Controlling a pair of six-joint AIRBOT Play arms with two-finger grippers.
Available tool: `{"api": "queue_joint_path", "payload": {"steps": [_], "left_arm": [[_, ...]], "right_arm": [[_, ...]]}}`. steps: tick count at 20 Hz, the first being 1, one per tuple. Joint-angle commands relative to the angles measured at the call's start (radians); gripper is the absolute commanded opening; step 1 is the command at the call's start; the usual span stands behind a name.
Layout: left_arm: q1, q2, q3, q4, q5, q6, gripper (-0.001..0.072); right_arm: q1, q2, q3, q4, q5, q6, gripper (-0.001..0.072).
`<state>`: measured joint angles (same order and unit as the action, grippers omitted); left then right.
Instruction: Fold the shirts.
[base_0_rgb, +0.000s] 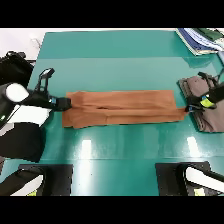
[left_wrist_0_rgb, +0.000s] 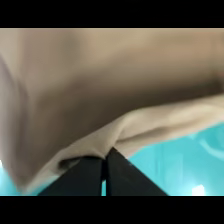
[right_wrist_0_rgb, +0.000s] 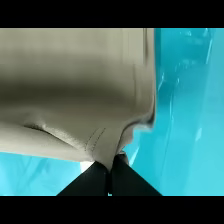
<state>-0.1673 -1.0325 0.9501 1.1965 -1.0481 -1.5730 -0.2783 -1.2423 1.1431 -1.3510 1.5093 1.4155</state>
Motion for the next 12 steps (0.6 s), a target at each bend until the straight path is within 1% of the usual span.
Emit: {"api": "queue_joint_path", "payload": {"steps": [1,3,5,6,7,8,9,10,11,12], "left_arm": [[0.001,-0.196,0.113,0.008,0.106,0.01,0.0025],[0.001,-0.253,0.141,0.008,0.135,0.01,0.0025],[0.001,-0.267,0.145,0.007,0.169,0.01,0.0026],[0.001,-0.266,0.146,0.003,0.181,0.01,0.0055],[0.001,-0.266,0.154,0.002,0.178,0.01,0.0383],[0.001,-0.266,0.164,0.002,0.17,0.008,0.0638],[0.001,-0.265,0.182,0.001,0.143,0.002,0.066],[0.001,-0.264,0.201,0.001,0.118,0.002,0.0661],[0.001,-0.264,0.219,-0.002,0.097,0.002,0.066],[0.001,-0.264,0.227,-0.023,0.089,0.002,0.0653]], "right_arm": [[0.037,-0.166,0.142,0.011,-0.02,0.009,0.0018],[0.04,-0.242,0.214,0.08,-0.034,0.008,0.0019],[0.04,-0.3,0.276,0.145,-0.056,0.008,0.002],[0.038,-0.323,0.304,0.163,-0.065,0.008,0.0055],[0.035,-0.343,0.334,0.181,-0.071,-0.004,0.0266],[0.025,-0.356,0.357,0.183,-0.069,-0.016,0.0331],[0.012,-0.357,0.368,0.182,-0.068,-0.053,0.0331],[-0.009,-0.352,0.366,0.182,-0.061,-0.092,0.0331],[-0.036,-0.353,0.363,0.184,-0.042,-0.109,0.0346],[-0.074,-0.354,0.344,0.211,-0.032,-0.12,0.0405]]}}
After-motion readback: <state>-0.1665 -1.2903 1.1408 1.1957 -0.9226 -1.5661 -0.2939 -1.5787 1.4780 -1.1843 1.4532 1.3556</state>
